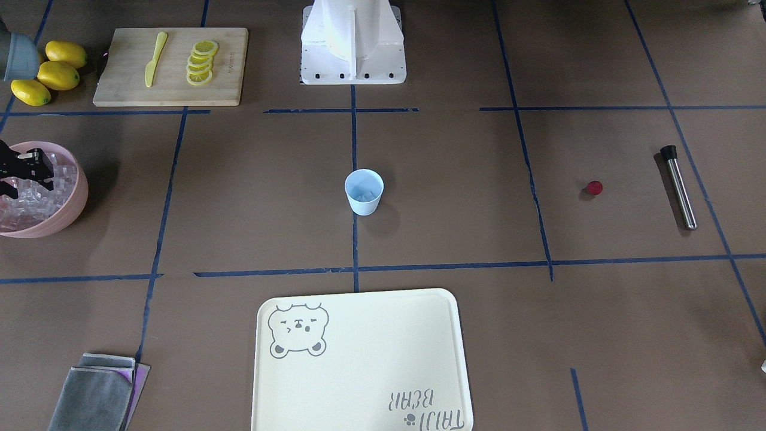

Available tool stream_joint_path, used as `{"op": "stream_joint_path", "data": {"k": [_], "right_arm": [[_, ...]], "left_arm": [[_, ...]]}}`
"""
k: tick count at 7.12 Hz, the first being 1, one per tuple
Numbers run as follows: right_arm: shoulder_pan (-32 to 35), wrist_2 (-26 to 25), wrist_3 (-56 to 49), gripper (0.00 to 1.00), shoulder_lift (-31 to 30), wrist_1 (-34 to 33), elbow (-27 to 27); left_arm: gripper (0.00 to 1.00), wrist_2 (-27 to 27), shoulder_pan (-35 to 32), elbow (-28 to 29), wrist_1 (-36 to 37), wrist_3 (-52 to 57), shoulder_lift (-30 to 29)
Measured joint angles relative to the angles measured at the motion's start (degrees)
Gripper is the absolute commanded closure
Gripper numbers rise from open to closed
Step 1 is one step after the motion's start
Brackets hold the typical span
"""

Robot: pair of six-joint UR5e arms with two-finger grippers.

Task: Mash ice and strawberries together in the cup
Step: 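Lower the right gripper into the bowl and grasp a third ice cube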

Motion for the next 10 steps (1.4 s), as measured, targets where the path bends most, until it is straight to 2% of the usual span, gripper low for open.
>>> {"op": "stream_joint_path", "data": {"k": [6, 7, 8, 9, 10], "right_arm": [[0.20, -0.52, 0.15, 0.35, 0.79, -0.25, -0.33], [0.22, -0.55, 0.19, 0.52, 0.75, -0.28, -0.37], [0.23, -0.56, 0.19, 0.82, 0.67, -0.32, -0.39], [0.36, -0.46, 0.12, 0.98, 0.59, -0.34, -0.33], [0.54, -0.20, 0.02, 1.00, 0.56, -0.35, -0.14]], "left_arm": [[0.00, -0.08, 0.00, -0.03, 0.07, -0.02, -0.07], [0.00, -0.09, 0.02, -0.02, 0.07, -0.02, -0.08], [0.00, -0.09, 0.04, 0.00, 0.07, -0.02, -0.09], [0.00, -0.07, 0.03, 0.00, 0.07, -0.02, -0.09], [0.00, -0.05, 0.01, 0.00, 0.07, -0.02, -0.09]]}}
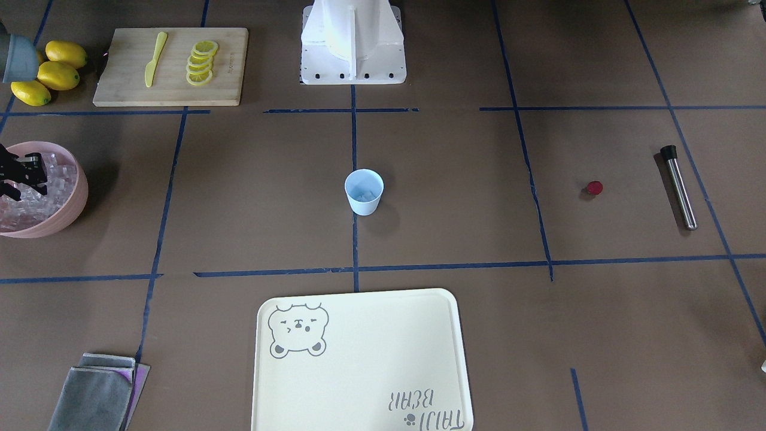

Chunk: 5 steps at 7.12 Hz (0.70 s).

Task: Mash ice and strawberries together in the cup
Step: 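Lower the right gripper into the bowl and grasp a third ice cube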

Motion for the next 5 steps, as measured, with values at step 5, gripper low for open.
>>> {"op": "stream_joint_path", "data": {"k": [5], "right_arm": [[5.51, 3.93, -0.29, 1.00, -0.20, -4.05, 5.23]], "left_arm": [[0.00, -0.04, 0.01, 0.00, 0.00, 0.00, 0.00]]}}
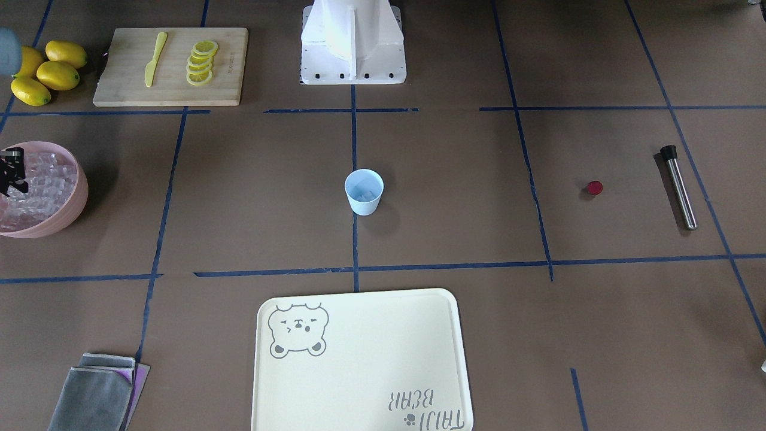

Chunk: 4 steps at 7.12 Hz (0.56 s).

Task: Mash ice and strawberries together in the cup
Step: 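Lower the right gripper into the bowl and grasp a third ice cube, then carry the ice cube over the pale blue cup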

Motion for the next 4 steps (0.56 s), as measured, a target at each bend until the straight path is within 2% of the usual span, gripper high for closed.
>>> {"op": "stream_joint_path", "data": {"k": [2, 4], "right_arm": [[1.64, 1.26, 0.41, 1.00, 3.00, -9.93, 7.53], [-2.84, 0.70, 5.74, 1.00, 13.02, -18.20, 9.34]], "left_arm": [[0.00, 0.00, -0.01, 0.00, 0.00, 0.05, 0.00], [0.00, 0.00, 0.04, 0.00, 0.00, 0.08, 0.00]]}}
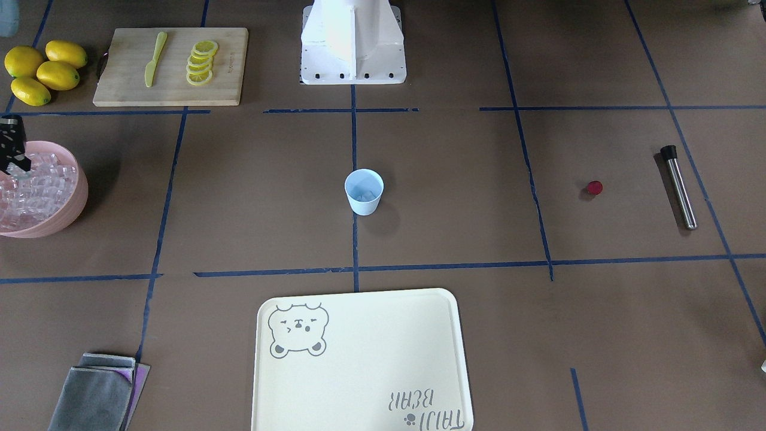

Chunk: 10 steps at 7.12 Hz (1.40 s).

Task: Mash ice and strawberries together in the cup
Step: 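Carry the ice cube over the pale blue cup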

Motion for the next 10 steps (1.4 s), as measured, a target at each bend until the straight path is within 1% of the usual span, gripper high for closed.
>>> {"op": "stream_joint_path", "data": {"k": [2, 3, 5, 6, 7, 8, 10], "right_arm": [[-10.64, -4.09, 14.20, 1.00, 11.44, -2.64, -1.27], [-15.42, -6.69, 21.53, 1.00, 17.74, -3.30, -3.53], [-23.56, -13.37, 31.82, 1.00, 30.91, -4.68, -11.42], [-27.17, -17.22, 33.74, 1.00, 36.49, -4.95, -16.90], [-29.68, -20.11, 34.39, 1.00, 40.26, -5.04, -21.49], [-31.00, -21.55, 34.59, 1.00, 42.08, -5.05, -24.07], [-32.12, -22.33, 34.72, 0.99, 43.11, -4.95, -25.69]], "left_arm": [[0.00, 0.00, 0.03, 0.09, 0.06, 0.01, 0.00], [0.00, 0.00, 0.04, 0.25, 0.06, 0.01, 0.00], [0.00, 0.00, 0.10, 0.78, -0.05, 0.03, 0.05], [0.00, 0.00, 0.18, 0.99, -0.07, 0.06, 0.08], [0.00, 0.00, 0.24, 1.14, -0.08, 0.11, 0.08], [0.00, 0.00, 0.33, 1.19, -0.11, 0.13, 0.12], [0.00, 0.02, 0.44, 1.28, -0.19, 0.14, 0.12]]}}
